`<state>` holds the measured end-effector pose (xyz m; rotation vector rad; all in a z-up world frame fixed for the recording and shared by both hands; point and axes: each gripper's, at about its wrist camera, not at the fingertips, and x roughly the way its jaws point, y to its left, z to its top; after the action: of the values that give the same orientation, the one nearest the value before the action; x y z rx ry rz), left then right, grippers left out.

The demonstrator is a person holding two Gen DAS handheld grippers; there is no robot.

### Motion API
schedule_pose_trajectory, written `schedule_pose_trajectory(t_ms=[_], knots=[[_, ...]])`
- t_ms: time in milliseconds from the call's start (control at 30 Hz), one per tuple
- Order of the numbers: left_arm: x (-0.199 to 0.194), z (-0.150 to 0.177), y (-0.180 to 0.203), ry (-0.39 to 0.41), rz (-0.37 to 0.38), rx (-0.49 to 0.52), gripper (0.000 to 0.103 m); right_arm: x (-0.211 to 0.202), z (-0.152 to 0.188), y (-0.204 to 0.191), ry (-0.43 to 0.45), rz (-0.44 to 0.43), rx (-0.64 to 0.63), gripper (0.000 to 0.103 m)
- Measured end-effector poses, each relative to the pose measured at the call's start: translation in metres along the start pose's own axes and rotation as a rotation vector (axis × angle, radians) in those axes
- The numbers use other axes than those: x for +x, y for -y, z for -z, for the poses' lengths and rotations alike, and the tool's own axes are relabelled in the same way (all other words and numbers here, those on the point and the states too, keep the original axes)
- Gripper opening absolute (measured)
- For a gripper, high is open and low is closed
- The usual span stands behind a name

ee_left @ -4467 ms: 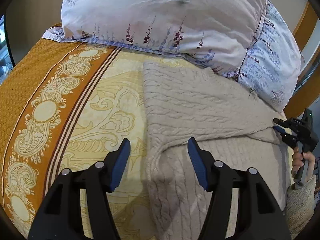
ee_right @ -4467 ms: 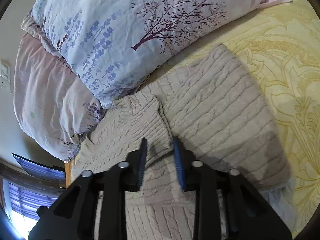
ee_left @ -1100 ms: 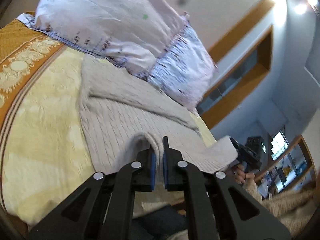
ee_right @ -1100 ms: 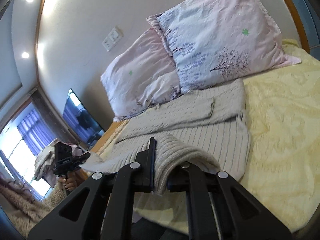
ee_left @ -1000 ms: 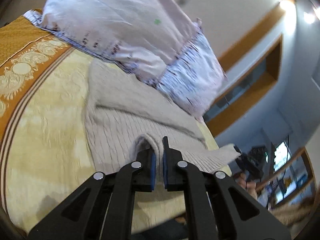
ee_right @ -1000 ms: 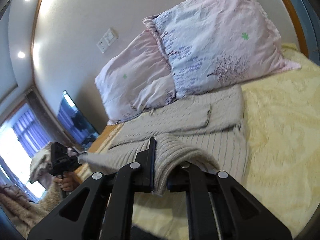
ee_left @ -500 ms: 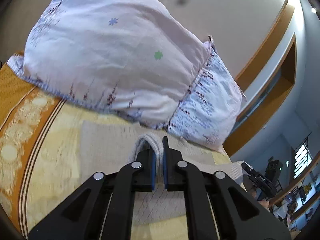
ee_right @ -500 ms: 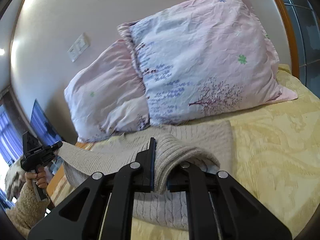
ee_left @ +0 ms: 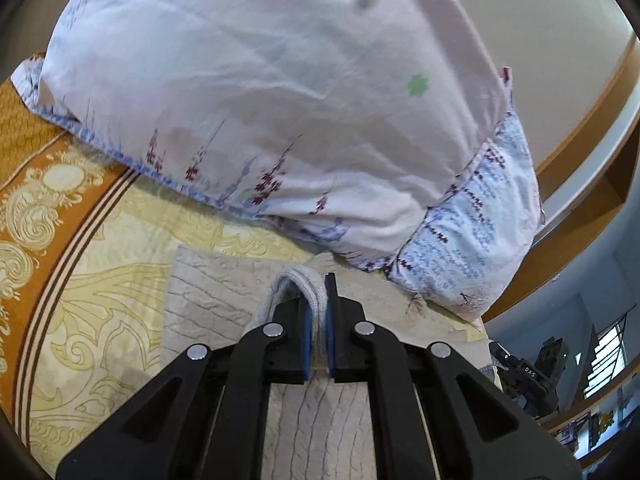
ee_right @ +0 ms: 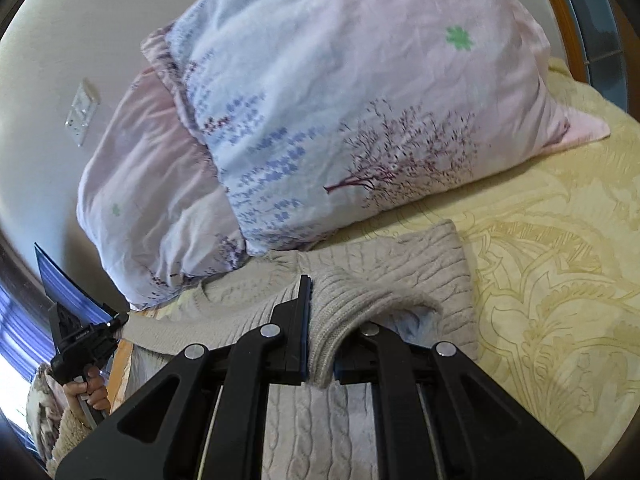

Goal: Fold small clothes
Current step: 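Fold the held hem up toward the collar with both tools, release, then press the folded sweater flat with both tools open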

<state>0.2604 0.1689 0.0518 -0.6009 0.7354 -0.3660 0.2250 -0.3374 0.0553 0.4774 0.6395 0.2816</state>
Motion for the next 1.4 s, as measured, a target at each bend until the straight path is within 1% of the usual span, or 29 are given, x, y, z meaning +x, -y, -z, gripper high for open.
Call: schedule_pose_trajectory(t_ms=[333,367,400,433,467,500,533,567,600,633,667,800,867,900,933,1000,1067,1133,1300,1400], knots=[[0.024,0.002,-0.017,-0.038,-0.009,-0.067,0.006,0.03,-0.001,0.015,-0.044,0.042,0.057,0.009],[0.026,0.002,-0.018,-0.042,-0.009,-0.076,0.006,0.033,-0.002,0.015,-0.049,0.045,0.061,0.01],[0.029,0.003,-0.02,-0.047,-0.005,-0.088,0.006,0.036,-0.004,0.015,-0.055,0.048,0.066,0.013],[0.031,0.002,-0.021,-0.051,-0.005,-0.095,0.007,0.039,-0.005,0.015,-0.064,0.05,0.076,0.017],[0.034,0.002,-0.022,-0.06,-0.006,-0.104,0.008,0.041,-0.006,0.016,-0.066,0.046,0.085,0.03],[0.036,0.002,-0.023,-0.066,-0.004,-0.114,0.011,0.04,-0.007,0.016,-0.056,0.044,0.094,0.05],[0.037,0.003,-0.023,-0.071,0.0,-0.12,0.019,0.038,-0.008,0.016,-0.043,0.048,0.096,0.062],[0.036,0.003,-0.022,-0.076,0.007,-0.123,0.03,0.033,-0.008,0.016,-0.017,0.055,0.097,0.076],[0.035,0.003,-0.02,-0.076,0.004,-0.12,0.039,0.027,-0.008,0.016,0.007,0.053,0.091,0.077],[0.031,0.003,-0.018,-0.066,-0.013,-0.109,0.052,0.018,-0.008,0.016,0.027,0.052,0.078,0.077],[0.025,0.004,-0.016,-0.056,-0.028,-0.093,0.055,0.012,-0.008,0.018,0.035,0.058,0.074,0.077],[0.004,0.011,-0.017,-0.057,-0.035,-0.057,0.055,-0.015,0.003,0.025,0.046,0.099,0.052,0.076],[-0.008,0.02,-0.018,-0.066,-0.044,-0.036,0.055,-0.027,0.014,0.03,0.031,0.115,0.034,0.068],[-0.011,0.023,-0.019,-0.07,-0.045,-0.027,0.055,-0.032,0.02,0.032,0.02,0.123,0.025,0.066],[-0.016,0.029,-0.019,-0.076,-0.051,-0.01,0.055,-0.034,0.025,0.033,0.009,0.128,0.017,0.065],[-0.021,0.039,-0.018,-0.088,-0.068,0.021,0.054,-0.039,0.035,0.035,-0.016,0.14,0.0,0.06],[-0.025,0.05,-0.017,-0.103,-0.096,0.062,0.053,-0.04,0.044,0.035,-0.042,0.153,-0.023,0.056],[-0.027,0.058,-0.016,-0.117,-0.108,0.084,0.052,-0.042,0.05,0.034,-0.054,0.162,-0.044,0.054],[-0.027,0.069,-0.016,-0.139,-0.123,0.097,0.048,-0.041,0.059,0.036,-0.074,0.185,-0.068,0.043],[-0.025,0.072,-0.017,-0.148,-0.126,0.097,0.044,-0.041,0.062,0.036,-0.08,0.189,-0.087,0.035]])
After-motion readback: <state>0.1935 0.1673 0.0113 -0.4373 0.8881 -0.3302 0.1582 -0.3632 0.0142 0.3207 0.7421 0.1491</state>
